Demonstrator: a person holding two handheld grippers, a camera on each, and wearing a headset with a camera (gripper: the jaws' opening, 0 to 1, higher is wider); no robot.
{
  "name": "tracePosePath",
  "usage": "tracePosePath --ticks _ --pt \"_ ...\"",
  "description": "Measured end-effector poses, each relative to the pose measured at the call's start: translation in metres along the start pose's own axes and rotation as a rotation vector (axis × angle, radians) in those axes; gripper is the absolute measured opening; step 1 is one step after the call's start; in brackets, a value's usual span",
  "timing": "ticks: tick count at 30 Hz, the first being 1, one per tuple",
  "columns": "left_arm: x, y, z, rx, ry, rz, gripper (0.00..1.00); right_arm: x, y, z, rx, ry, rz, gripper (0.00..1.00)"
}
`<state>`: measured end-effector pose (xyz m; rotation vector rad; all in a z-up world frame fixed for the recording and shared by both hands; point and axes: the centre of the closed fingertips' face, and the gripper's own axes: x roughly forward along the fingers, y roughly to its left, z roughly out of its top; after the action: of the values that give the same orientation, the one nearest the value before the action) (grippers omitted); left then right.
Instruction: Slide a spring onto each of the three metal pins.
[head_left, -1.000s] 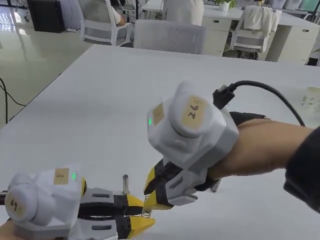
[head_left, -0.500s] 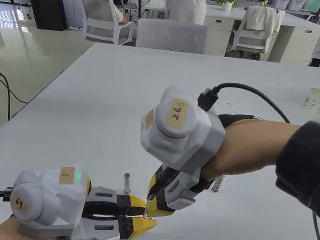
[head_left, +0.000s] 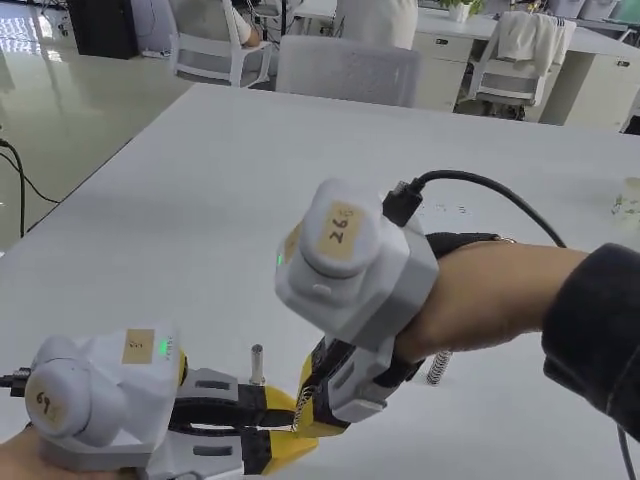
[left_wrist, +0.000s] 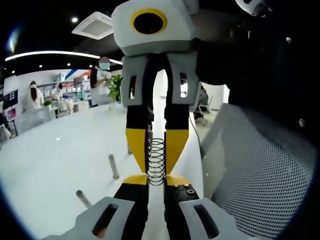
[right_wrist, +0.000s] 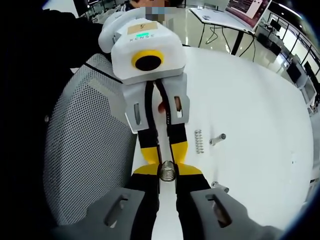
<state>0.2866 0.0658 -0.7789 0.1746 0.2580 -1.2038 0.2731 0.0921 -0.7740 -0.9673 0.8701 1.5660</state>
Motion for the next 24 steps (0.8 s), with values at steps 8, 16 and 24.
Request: tracePosePath --ticks 8,16,24 --pt "-0.002 0.006 0.002 -0.030 -0.020 0.022 0.06 -0.007 -0.007 0.000 0.010 -0.019 -0.022 0.09" --pt "-0.005 0.010 -0.001 -0.049 -0.022 0.044 0.14 -0.016 -0.015 -0.006 0.028 -0.022 -0.050 0.09" --pt "-0.011 0.011 -0.010 -0.078 -0.010 0.063 0.27 -0.027 -0.029 -0.018 0.062 -0.026 -0.094 0.09"
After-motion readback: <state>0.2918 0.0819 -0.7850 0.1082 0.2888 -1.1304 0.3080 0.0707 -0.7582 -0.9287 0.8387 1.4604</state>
